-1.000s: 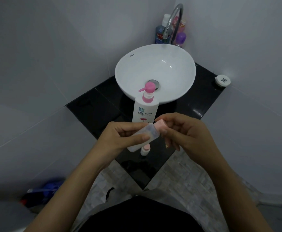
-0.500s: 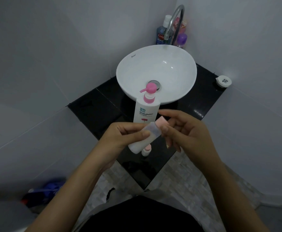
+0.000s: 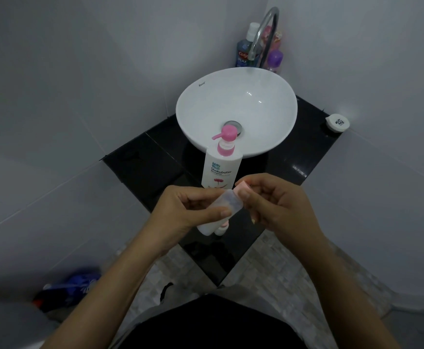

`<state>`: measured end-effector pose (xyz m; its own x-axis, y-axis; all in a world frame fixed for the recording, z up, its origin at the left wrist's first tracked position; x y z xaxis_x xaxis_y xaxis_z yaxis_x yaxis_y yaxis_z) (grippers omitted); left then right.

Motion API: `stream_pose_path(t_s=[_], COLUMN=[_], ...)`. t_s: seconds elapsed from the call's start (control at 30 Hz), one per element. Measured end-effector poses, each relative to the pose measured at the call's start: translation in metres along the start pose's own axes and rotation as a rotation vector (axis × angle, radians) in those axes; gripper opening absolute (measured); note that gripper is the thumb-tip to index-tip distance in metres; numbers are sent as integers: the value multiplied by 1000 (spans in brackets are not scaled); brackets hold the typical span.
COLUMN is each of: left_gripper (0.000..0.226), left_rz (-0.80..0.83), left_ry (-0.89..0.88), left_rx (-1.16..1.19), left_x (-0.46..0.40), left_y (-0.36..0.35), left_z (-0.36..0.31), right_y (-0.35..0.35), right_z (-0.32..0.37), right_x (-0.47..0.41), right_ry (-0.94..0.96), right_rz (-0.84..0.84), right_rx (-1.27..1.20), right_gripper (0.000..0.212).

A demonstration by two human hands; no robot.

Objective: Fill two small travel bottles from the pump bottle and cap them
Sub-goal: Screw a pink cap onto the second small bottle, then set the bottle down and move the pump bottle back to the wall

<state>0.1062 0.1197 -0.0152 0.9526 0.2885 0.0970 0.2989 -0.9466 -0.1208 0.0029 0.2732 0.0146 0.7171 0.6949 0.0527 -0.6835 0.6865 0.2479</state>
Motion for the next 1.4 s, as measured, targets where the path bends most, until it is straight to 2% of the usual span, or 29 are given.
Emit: stream_pose_path(t_s=[0.13, 0.3, 0.4, 0.5, 0.87, 1.4], left_gripper=[36, 46, 40, 39, 35, 39], left_rz=[26, 65, 23, -28, -55, -23], left_ry=[-5, -12, 19, 92, 202, 219], left_rx=[-122, -385, -541, -615, -582, -655], left_x=[-4, -14, -21, -25, -32, -42], left_y=[1, 11, 20, 29, 38, 39], left_z=[4, 19, 39, 67, 138, 158], right_y=[-3, -9, -9, -4, 9, 9], right_z=[-7, -14, -17, -23, -40, -44], right_x=[-3, -9, -12, -12, -4, -4], right_ry=[7, 68, 57, 15, -116, -172], right_rz=[7, 52, 40, -16, -29, 3], right_rx=[119, 351, 398, 462, 497, 527], right_gripper=[13, 35, 43, 40, 28, 28])
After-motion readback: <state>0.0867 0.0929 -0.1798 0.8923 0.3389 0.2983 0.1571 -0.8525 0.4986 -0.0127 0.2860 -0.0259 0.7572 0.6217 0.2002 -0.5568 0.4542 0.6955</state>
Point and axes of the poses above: each hand's wrist, its own x-axis away from the middle knuckle, its own y-axis out of the back of the hand, z = x × y, the point moved 1 cm from there along -x, towards the middle knuckle, and after that the axes turned 2 degrees about -y, right-handed, at the moved point
